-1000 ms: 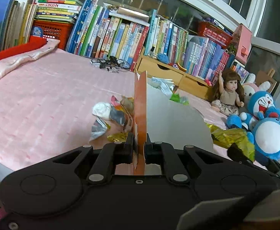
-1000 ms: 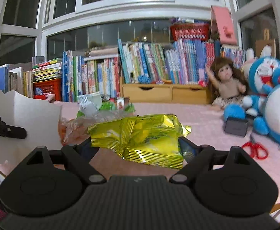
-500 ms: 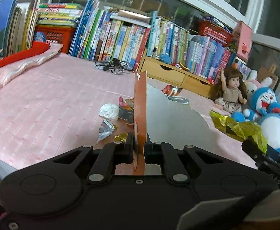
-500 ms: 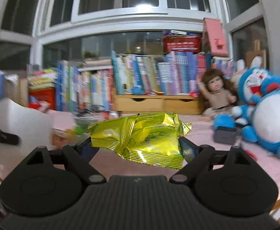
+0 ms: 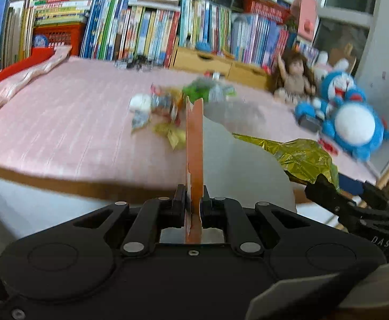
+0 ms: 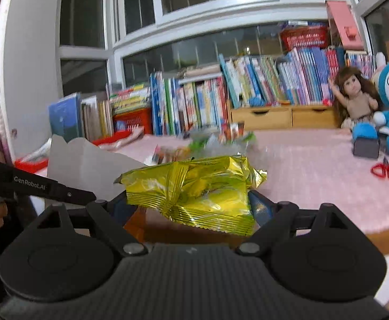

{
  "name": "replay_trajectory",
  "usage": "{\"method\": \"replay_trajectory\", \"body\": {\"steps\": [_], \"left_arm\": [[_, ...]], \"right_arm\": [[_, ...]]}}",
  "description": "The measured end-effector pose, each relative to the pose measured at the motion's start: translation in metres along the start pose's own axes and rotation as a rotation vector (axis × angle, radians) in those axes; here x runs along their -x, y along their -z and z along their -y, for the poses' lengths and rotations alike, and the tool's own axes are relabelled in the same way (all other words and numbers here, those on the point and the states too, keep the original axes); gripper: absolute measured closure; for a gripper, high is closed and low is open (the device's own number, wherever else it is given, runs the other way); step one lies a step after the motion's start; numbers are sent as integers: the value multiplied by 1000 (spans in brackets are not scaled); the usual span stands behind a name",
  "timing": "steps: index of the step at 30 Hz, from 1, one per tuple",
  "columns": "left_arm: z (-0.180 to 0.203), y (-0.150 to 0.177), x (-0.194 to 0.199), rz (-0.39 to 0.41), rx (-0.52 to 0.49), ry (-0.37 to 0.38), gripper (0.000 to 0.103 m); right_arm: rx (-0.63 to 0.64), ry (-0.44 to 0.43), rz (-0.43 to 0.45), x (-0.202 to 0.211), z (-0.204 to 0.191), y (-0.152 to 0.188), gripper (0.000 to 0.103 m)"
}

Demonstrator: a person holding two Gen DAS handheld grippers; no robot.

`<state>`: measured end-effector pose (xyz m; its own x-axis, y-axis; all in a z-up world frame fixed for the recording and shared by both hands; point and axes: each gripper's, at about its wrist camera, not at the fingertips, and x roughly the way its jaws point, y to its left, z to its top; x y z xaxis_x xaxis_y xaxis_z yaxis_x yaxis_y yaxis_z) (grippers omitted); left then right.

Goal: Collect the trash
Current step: 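Lower the box into the bin with the left tool while the right drops the foil bag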

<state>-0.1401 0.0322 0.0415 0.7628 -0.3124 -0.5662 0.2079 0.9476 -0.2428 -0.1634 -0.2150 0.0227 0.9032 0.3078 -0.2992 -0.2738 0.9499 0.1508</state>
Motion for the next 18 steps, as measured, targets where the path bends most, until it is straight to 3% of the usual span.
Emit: {"method": "replay_trajectory", "body": {"steps": [7,18], "left_arm": [[-7,37,7,-131,-22,-7,94],[-9,92,-45,-376,-41,-54,94]], "right_arm": [[-13,-27,-94,19,-6,18,15],[20,-38,-249,15,-14,47,15]]}}
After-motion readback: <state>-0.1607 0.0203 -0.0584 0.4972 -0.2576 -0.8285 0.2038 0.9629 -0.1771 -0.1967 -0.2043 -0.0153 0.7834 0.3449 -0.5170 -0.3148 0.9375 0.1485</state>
